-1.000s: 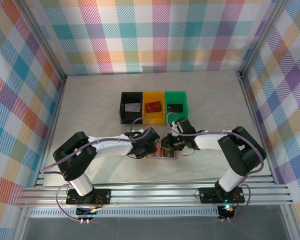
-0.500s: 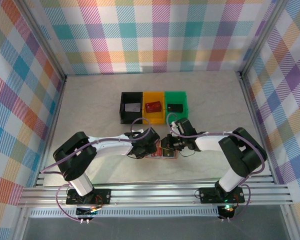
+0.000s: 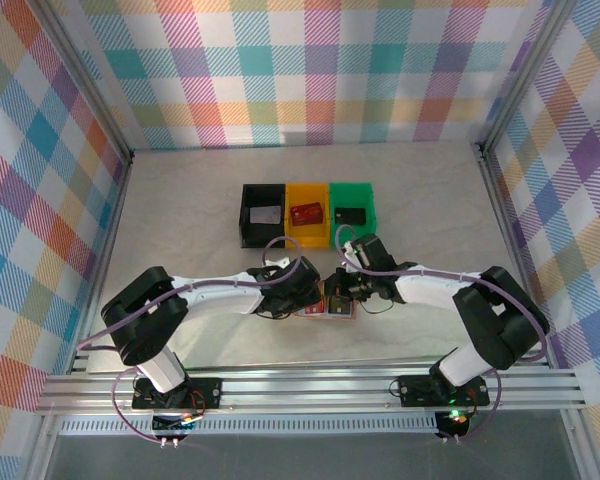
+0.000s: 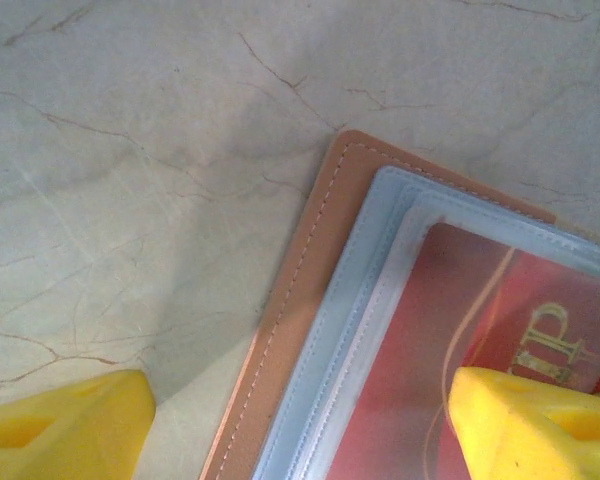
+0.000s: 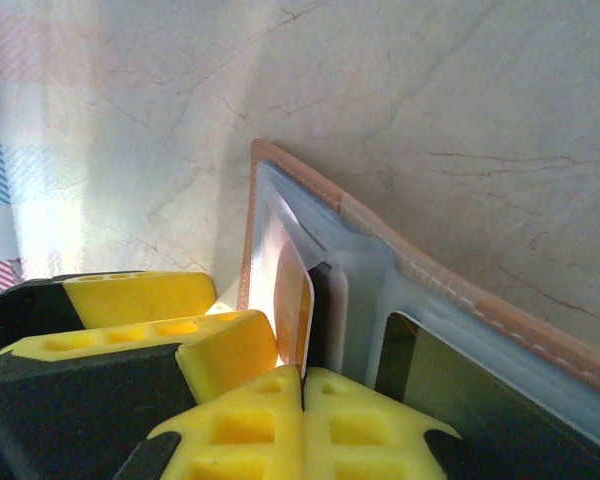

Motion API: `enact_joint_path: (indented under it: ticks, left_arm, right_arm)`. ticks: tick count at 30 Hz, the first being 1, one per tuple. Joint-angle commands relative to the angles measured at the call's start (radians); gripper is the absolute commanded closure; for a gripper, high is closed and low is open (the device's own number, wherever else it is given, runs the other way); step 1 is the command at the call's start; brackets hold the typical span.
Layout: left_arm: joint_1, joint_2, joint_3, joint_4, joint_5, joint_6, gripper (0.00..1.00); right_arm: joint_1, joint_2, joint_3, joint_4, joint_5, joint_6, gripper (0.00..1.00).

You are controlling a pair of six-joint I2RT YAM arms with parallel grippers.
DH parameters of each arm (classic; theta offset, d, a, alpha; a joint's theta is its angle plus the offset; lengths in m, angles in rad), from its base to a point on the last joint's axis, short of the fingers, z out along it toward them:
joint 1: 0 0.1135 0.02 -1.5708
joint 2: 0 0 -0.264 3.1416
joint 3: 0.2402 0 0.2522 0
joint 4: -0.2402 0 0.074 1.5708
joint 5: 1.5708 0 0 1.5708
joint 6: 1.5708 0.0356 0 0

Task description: Take the credit cards out of the card holder

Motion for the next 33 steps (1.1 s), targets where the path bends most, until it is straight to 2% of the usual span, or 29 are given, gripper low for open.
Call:
enact_joint_path:
  ticks: [1,9,17,33]
  left_arm:
    - [-0.019,-0.001,-0.046,-0.129,0.023,-0.013,0.2]
    - [-0.019,-0.008,-0.056,-0.161,0.013,-0.027,0.22]
    - [-0.019,-0.055,-0.087,-0.178,-0.009,-0.046,0.25]
    - [-0.02,-0.027,-0.107,-0.167,0.013,-0.06,0.4]
  right_arm:
    - [0.016,0.012,0.078,-0.161,0.005,-0.045,1.0]
    - [0.016,0.054,0.162,-0.302,0.028,-0.052,1.0]
    - [0.016,0.029,0.168,-0.307,0.02,-0.066,1.0]
    - [0.016,0.045,0.181,-0.316,-0.023,-0.101,1.0]
